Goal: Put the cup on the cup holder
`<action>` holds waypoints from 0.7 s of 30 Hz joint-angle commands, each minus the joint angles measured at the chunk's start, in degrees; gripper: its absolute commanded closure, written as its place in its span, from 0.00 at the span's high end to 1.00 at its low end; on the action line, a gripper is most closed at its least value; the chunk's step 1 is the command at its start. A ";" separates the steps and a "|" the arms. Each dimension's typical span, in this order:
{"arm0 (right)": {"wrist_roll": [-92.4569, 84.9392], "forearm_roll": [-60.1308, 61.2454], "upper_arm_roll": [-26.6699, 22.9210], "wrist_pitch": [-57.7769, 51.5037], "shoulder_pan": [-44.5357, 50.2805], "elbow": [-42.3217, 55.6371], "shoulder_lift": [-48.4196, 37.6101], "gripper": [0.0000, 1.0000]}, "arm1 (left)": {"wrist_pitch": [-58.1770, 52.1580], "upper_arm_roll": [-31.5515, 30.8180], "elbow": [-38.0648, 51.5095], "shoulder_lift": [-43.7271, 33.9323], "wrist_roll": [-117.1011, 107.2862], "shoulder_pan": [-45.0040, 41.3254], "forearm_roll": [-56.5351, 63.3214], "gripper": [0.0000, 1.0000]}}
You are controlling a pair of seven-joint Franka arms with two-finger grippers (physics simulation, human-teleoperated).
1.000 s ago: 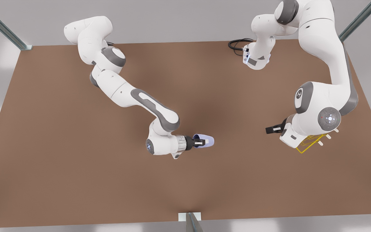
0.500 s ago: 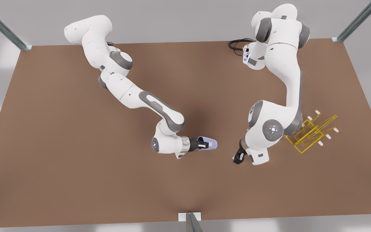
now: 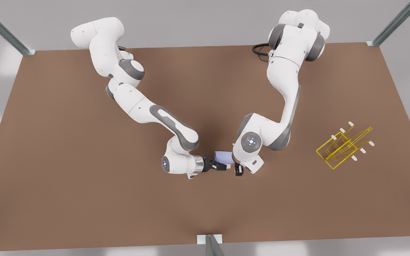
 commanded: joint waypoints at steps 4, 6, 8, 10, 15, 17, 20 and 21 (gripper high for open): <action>1.17 -1.00 0.70 -1.29 -2.17 -1.74 -0.46 1.00 | 0.46 0.01 -0.64 1.41 -21.54 -1.18 0.12 1.00; 1.35 -7.06 6.40 -1.46 -7.00 -5.87 -0.64 1.00 | 2.03 0.01 -0.73 2.29 -21.63 -1.18 0.12 1.00; 1.70 -9.79 10.01 -1.46 -12.27 -11.85 -2.22 1.00 | 2.56 0.01 -0.82 3.43 -21.37 -1.79 0.47 1.00; 1.96 -12.87 13.53 -1.99 -17.63 -17.47 -4.06 1.00 | 2.91 0.01 -1.34 3.87 -21.28 -2.85 1.61 1.00; 1.08 -15.06 15.55 -8.67 -38.55 -39.27 -19.53 1.00 | 3.80 0.01 -1.96 5.46 -20.49 -3.73 3.20 1.00; -3.66 -20.86 13.36 -17.54 -46.64 -43.31 -28.49 1.00 | 3.80 0.01 -1.52 5.46 -20.66 -3.11 2.84 1.00; -18.07 -29.21 -3.51 -24.49 -41.64 -47.18 -48.79 1.00 | 3.80 0.09 -1.78 5.81 -20.84 -2.58 2.84 1.00; -20.71 -30.62 -13.70 -26.25 -34.00 -47.36 -54.16 1.00 | 4.14 0.09 -1.78 6.16 -20.75 -2.58 2.93 1.00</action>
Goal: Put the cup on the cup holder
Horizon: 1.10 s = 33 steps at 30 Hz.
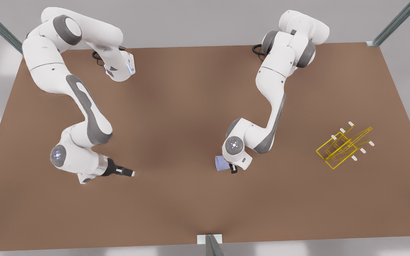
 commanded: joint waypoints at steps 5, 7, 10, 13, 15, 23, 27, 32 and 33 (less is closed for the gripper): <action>-17.35 -9.76 -17.75 -17.07 12.88 4.10 -8.72 1.00 | 2.55 0.01 -0.08 1.10 -6.13 0.00 -0.01 1.00; -17.17 -9.76 -18.02 -18.39 10.77 4.10 -10.39 1.00 | 3.26 -0.08 -0.08 1.36 -5.69 0.26 -0.45 1.00; -26.22 -5.54 -20.73 -25.07 9.53 2.34 -19.00 1.00 | 3.96 -0.08 -0.08 1.54 -4.63 0.44 -1.50 1.00; -29.40 -1.16 -21.79 -33.51 12.79 3.40 -25.59 1.00 | 5.10 -0.08 -0.08 2.06 -3.05 0.53 -3.61 1.00; -29.22 0.62 -22.06 -33.60 12.00 2.34 -25.78 1.00 | 5.89 -0.08 0.01 2.24 -0.77 0.62 -4.40 1.00; -29.39 0.53 -21.44 -26.30 10.59 1.81 -25.51 1.00 | 9.15 -1.05 -0.16 3.91 3.19 0.62 -5.02 1.00; -29.48 0.53 -21.36 -25.60 10.86 1.90 -25.78 1.00 | 10.02 -1.22 -0.16 4.35 3.72 0.53 -5.02 1.00; -29.57 0.61 -21.36 -25.60 10.51 2.16 -25.51 1.00 | 10.20 -1.75 -0.16 4.88 4.16 0.53 -4.93 1.00; -29.65 0.70 -21.27 -25.86 10.50 2.08 -25.60 1.00 | 10.38 -1.84 -0.16 4.88 4.16 0.53 -4.93 1.00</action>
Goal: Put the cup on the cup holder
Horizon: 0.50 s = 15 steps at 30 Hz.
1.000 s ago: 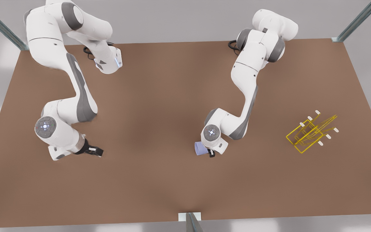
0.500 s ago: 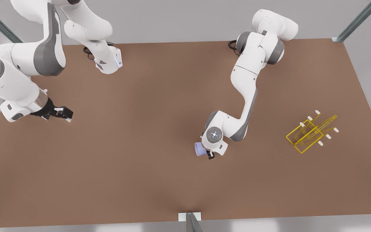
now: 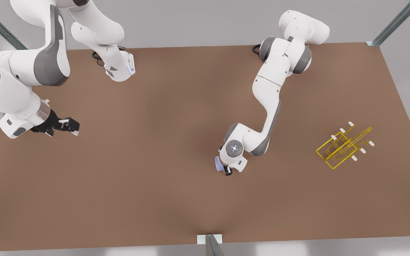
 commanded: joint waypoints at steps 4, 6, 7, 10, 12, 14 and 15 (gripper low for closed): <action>-5.98 0.12 0.05 0.07 -0.72 -0.20 -0.19 1.00 | 0.75 -0.02 0.36 -0.46 3.01 0.17 -0.55 0.99; -5.98 0.12 0.05 0.25 -0.46 -0.29 -0.19 1.00 | 0.84 -0.02 0.18 -0.19 2.92 0.09 -0.55 0.93; -5.98 0.12 0.05 0.25 -0.46 -0.20 -0.19 1.00 | 0.93 -0.02 0.10 -0.02 2.83 0.09 -0.55 0.92; -5.98 0.12 0.05 0.25 -0.46 -0.29 -0.19 1.00 | 1.54 -0.02 0.18 0.25 2.92 0.08 -0.55 0.73; -5.98 0.12 0.05 0.34 -0.55 -0.38 -0.10 1.00 | 1.46 -0.02 0.18 0.07 3.10 0.09 -0.46 0.73; -5.98 0.12 0.05 0.25 -0.64 -0.38 -0.10 1.00 | 0.75 -0.10 0.45 -0.81 4.50 0.17 -0.46 0.74; -5.98 0.12 0.05 0.07 -0.64 -0.38 -0.10 1.00 | 0.58 -0.10 0.54 -0.90 4.50 0.17 -0.29 0.74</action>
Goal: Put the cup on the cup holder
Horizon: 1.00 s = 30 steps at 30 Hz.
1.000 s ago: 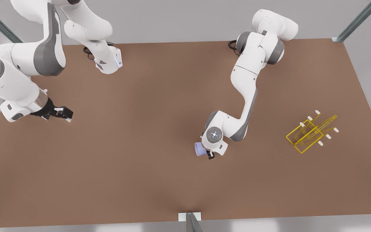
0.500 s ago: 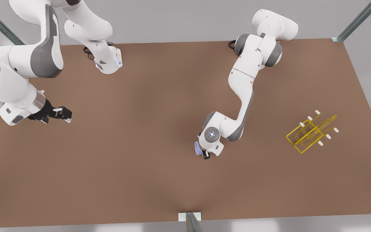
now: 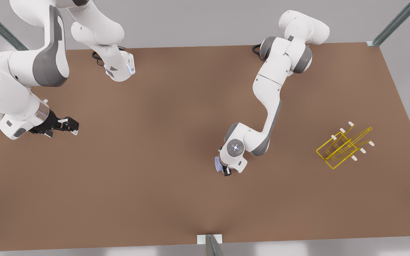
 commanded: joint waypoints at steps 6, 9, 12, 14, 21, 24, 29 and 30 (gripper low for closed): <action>-2.62 0.05 0.02 -0.24 -0.52 0.12 -0.23 1.00 | -11.52 -0.10 0.52 -5.75 3.96 -0.52 2.60 0.75; -2.71 -0.13 -0.16 0.11 -1.67 0.47 0.03 1.00 | -21.11 0.16 0.52 -9.71 3.70 -1.31 10.51 0.75; -2.53 0.31 -0.07 0.72 -1.32 0.39 0.74 1.00 | -28.40 0.42 0.52 -9.89 1.24 -2.80 21.23 0.75; -2.53 0.40 0.02 1.25 -0.61 0.47 0.65 1.00 | -36.93 0.51 0.43 -9.89 -0.78 -4.21 29.94 0.75; -2.71 -0.04 0.37 1.43 -0.61 0.74 0.74 1.00 | -57.85 0.86 -1.93 -9.71 -6.23 -4.30 52.52 0.75; -2.71 -0.22 0.55 1.78 -0.53 0.56 1.09 1.00 | -57.24 1.65 -7.92 -9.89 -7.38 -2.45 57.37 0.75; -4.37 -0.04 3.00 -1.11 -0.61 1.44 0.30 1.00 | -51.62 1.65 -20.56 -12.26 -11.94 3.35 68.52 0.75; -4.38 -0.04 4.06 -1.83 -0.53 1.44 -0.05 1.00 | -48.98 1.65 -25.31 -14.54 -13.61 4.40 70.28 0.75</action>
